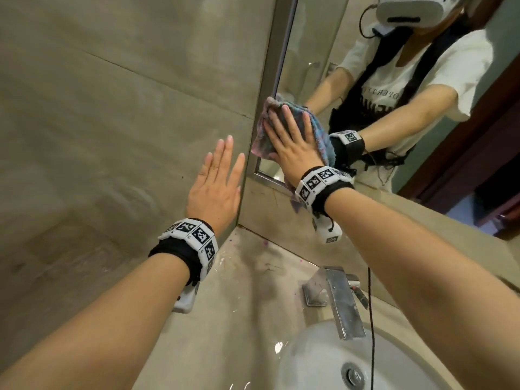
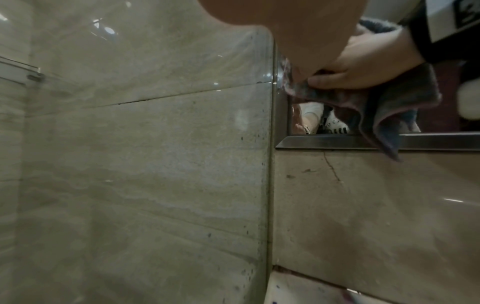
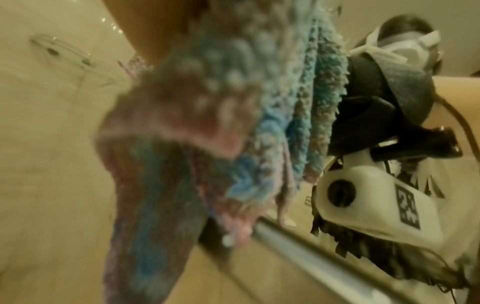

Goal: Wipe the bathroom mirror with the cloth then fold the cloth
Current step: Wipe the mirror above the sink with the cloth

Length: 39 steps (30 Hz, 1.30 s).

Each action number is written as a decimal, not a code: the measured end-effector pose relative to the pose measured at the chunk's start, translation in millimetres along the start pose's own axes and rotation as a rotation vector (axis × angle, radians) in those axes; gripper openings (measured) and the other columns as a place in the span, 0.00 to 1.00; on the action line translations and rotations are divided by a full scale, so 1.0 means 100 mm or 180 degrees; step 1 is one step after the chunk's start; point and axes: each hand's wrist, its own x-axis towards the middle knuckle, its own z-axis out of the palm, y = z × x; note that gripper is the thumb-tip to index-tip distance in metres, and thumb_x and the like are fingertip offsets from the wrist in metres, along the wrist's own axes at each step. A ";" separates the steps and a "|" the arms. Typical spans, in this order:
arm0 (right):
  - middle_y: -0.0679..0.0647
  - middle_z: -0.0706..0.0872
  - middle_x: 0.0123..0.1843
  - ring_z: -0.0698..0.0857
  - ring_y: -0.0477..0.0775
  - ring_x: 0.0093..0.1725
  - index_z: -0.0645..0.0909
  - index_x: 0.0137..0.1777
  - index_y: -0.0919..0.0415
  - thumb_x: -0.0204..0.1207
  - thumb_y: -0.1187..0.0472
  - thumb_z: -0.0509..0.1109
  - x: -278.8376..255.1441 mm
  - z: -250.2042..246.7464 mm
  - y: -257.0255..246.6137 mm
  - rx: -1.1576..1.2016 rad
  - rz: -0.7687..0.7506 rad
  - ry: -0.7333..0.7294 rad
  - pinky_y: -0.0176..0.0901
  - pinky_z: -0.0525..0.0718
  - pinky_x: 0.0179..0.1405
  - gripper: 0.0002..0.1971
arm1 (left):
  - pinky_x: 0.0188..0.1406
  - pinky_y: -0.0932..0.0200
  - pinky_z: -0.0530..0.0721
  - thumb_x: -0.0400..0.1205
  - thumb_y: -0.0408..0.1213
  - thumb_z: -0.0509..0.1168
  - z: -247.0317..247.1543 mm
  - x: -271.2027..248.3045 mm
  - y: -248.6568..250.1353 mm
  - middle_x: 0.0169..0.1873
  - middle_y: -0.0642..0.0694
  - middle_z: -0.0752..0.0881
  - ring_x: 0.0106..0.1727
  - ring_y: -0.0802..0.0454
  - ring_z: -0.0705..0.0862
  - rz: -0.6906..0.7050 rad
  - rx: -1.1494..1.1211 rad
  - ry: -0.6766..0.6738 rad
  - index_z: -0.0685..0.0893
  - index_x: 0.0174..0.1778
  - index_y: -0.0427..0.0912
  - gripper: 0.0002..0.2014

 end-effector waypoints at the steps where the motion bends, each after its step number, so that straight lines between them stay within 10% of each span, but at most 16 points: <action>1: 0.55 0.67 0.81 0.66 0.60 0.80 0.63 0.80 0.60 0.78 0.44 0.47 -0.04 0.06 -0.06 -0.0037 -0.0076 -0.0065 0.60 0.28 0.76 0.32 | 0.79 0.51 0.40 0.79 0.41 0.57 0.01 0.00 0.00 0.80 0.33 0.60 0.81 0.40 0.59 -0.0006 0.0008 0.0010 0.59 0.78 0.38 0.30; 10: 0.56 0.58 0.84 0.54 0.63 0.83 0.57 0.82 0.61 0.74 0.62 0.57 -0.52 0.48 -0.53 0.0260 -0.0657 -0.0646 0.54 0.14 0.70 0.33 | 0.79 0.50 0.44 0.80 0.42 0.54 0.06 0.00 0.03 0.80 0.34 0.60 0.81 0.40 0.59 -0.0055 0.0270 -0.0001 0.58 0.78 0.39 0.29; 14: 0.59 0.72 0.78 0.67 0.63 0.79 0.69 0.76 0.62 0.64 0.41 0.67 -0.54 0.37 -0.31 0.0514 -0.1040 -0.0782 0.54 0.32 0.78 0.41 | 0.78 0.52 0.36 0.80 0.40 0.58 0.02 0.01 0.02 0.81 0.34 0.56 0.82 0.40 0.55 -0.0145 0.0072 -0.0185 0.59 0.79 0.38 0.31; 19: 0.64 0.71 0.77 0.33 0.50 0.83 0.61 0.77 0.62 0.70 0.24 0.42 -0.74 0.28 0.22 0.0744 -0.1403 -0.0880 0.53 0.36 0.79 0.48 | 0.78 0.49 0.33 0.81 0.41 0.60 -0.20 0.16 0.15 0.82 0.33 0.46 0.83 0.39 0.45 -0.0290 -0.0286 -0.0408 0.56 0.81 0.38 0.34; 27: 0.51 0.71 0.79 0.68 0.61 0.79 0.68 0.77 0.50 0.77 0.46 0.53 -0.48 -0.72 1.43 0.0106 -0.0292 -0.0059 0.54 0.37 0.78 0.28 | 0.79 0.42 0.39 0.79 0.42 0.62 -1.04 1.24 0.27 0.82 0.32 0.44 0.83 0.38 0.42 -0.0455 -0.0772 0.0353 0.56 0.81 0.39 0.35; 32: 0.49 0.47 0.86 0.43 0.59 0.85 0.47 0.83 0.44 0.84 0.48 0.51 0.03 -1.60 2.22 -0.0073 0.0500 -0.0104 0.60 0.34 0.79 0.28 | 0.79 0.41 0.39 0.79 0.43 0.61 -1.67 1.88 0.13 0.82 0.32 0.44 0.83 0.38 0.41 -0.0510 -0.0889 0.0862 0.56 0.81 0.39 0.35; 39: 0.53 0.36 0.85 0.33 0.63 0.83 0.39 0.83 0.45 0.83 0.48 0.53 1.00 -2.66 2.89 0.0093 0.1441 -0.0284 0.69 0.36 0.78 0.33 | 0.80 0.43 0.38 0.80 0.43 0.60 -2.37 2.54 -0.24 0.81 0.32 0.43 0.83 0.38 0.40 -0.0575 -0.0798 0.1383 0.55 0.81 0.38 0.34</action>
